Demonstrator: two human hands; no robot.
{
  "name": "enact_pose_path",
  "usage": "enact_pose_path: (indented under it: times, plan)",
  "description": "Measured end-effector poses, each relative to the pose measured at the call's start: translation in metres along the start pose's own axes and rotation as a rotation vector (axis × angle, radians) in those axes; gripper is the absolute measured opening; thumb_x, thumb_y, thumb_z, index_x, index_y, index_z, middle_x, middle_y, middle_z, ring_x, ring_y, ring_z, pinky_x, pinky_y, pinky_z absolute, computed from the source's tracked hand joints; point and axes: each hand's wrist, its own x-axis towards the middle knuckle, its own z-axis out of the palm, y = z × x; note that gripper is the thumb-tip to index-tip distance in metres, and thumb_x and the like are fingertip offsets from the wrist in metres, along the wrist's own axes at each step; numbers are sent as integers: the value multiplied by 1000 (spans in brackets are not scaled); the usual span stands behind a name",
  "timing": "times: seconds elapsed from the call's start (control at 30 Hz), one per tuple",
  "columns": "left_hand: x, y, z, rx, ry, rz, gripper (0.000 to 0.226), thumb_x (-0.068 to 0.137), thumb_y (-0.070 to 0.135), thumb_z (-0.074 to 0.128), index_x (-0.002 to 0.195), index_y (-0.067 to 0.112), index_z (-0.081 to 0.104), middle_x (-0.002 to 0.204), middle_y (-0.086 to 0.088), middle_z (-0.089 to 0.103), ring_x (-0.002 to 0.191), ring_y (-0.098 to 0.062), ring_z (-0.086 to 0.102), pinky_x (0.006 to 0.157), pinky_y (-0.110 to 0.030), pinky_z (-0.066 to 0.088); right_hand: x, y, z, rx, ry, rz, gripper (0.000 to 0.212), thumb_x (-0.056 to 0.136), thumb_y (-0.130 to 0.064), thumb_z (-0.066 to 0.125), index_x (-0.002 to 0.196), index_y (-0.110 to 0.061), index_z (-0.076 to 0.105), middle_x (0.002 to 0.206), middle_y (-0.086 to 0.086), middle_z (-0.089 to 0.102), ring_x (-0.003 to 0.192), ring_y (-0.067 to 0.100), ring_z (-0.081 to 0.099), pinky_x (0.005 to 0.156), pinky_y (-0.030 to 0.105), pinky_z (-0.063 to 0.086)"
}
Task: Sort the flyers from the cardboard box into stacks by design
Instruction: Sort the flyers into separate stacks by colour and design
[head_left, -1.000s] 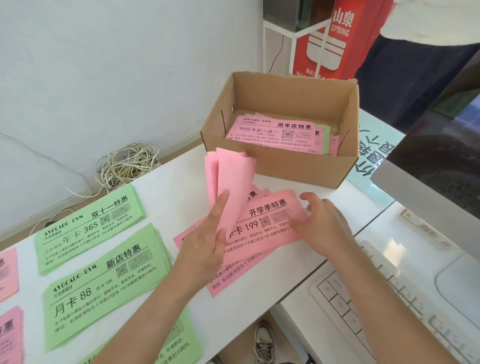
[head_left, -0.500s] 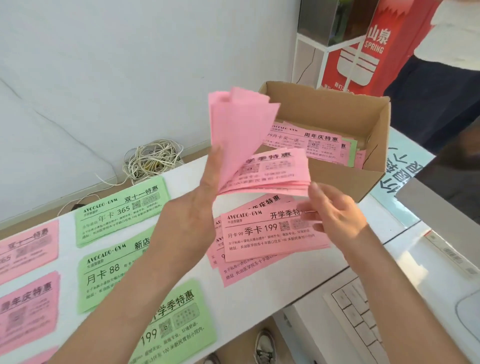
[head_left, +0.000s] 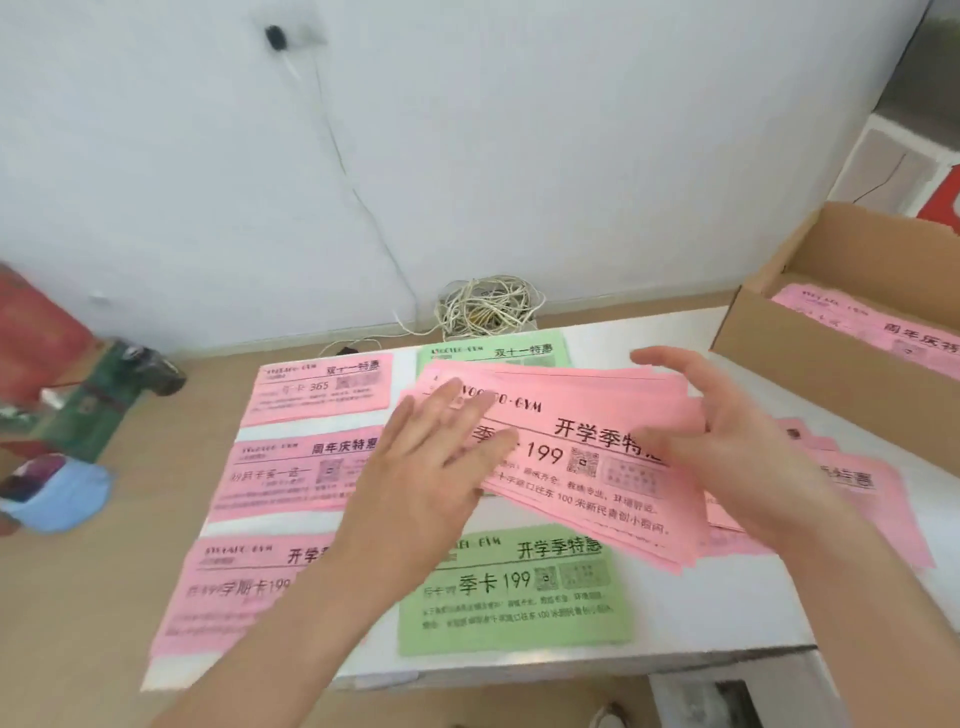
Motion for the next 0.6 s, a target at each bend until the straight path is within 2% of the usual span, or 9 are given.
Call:
enact_pose_path:
  times: [0.07,0.1,0.17,0.27,0.3,0.37,0.4,0.5,0.6]
  plan:
    - [-30,-16,-17,-322,2,-380,74,79,16,70,136,47,34,154,9,24,143,-17,18,111,-53,28,2,-8,23,-49,-65,-21,53,85,9,60,110,-37,61,90,8,74,77,22,72,64,32,58]
    - [-45,-21,-27,-560,37,-540,77,80,15,70,136,52,31,152,19,26,141,-9,22,110,-51,32,2,-11,36,-66,-80,-31,51,85,8,62,108,-37,62,90,6,75,77,23,72,65,33,58]
    - [-75,-35,-41,-1092,135,-769,73,81,8,67,132,51,36,132,28,50,124,-2,47,99,-45,45,3,-13,61,-82,-83,-47,50,84,8,63,106,-37,62,92,8,74,79,27,72,69,41,59]
    - [-118,-72,-54,-1903,250,-874,83,59,1,71,133,31,46,126,-9,62,110,-37,61,80,-52,54,5,-12,102,-63,-123,-53,54,84,10,61,112,-36,60,90,15,73,79,33,71,70,43,60]
    - [-128,-87,-57,-2021,266,-875,86,55,7,78,133,26,48,123,-16,62,101,-40,64,72,-51,56,6,-12,115,-69,-134,-61,57,84,10,61,115,-38,58,89,18,72,78,33,71,71,43,60]
    - [-139,-117,-62,-1932,234,-950,84,54,23,89,129,24,52,112,-18,67,83,-34,68,61,-44,58,8,-11,143,-90,-152,-92,64,85,8,61,119,-45,55,90,19,72,82,35,70,76,48,58]
    - [-141,-130,-61,-1825,213,-1023,76,59,21,88,127,25,53,109,-18,68,81,-33,69,62,-45,58,9,-11,157,-110,-153,-111,66,85,7,62,120,-49,54,92,18,72,85,34,70,80,48,56]
    - [-141,-156,-59,-1508,149,-1051,53,81,-6,62,126,20,50,107,-13,70,95,-31,68,81,-54,54,17,-10,194,-222,-79,-195,68,82,5,65,119,-52,55,103,4,69,89,22,69,83,43,56]
    - [-138,-177,-62,-1192,281,-961,36,86,-11,54,106,18,58,94,3,74,90,-15,70,82,-42,55,21,-12,222,-355,-18,-242,66,82,3,64,114,-54,54,94,-11,66,79,8,65,75,29,54]
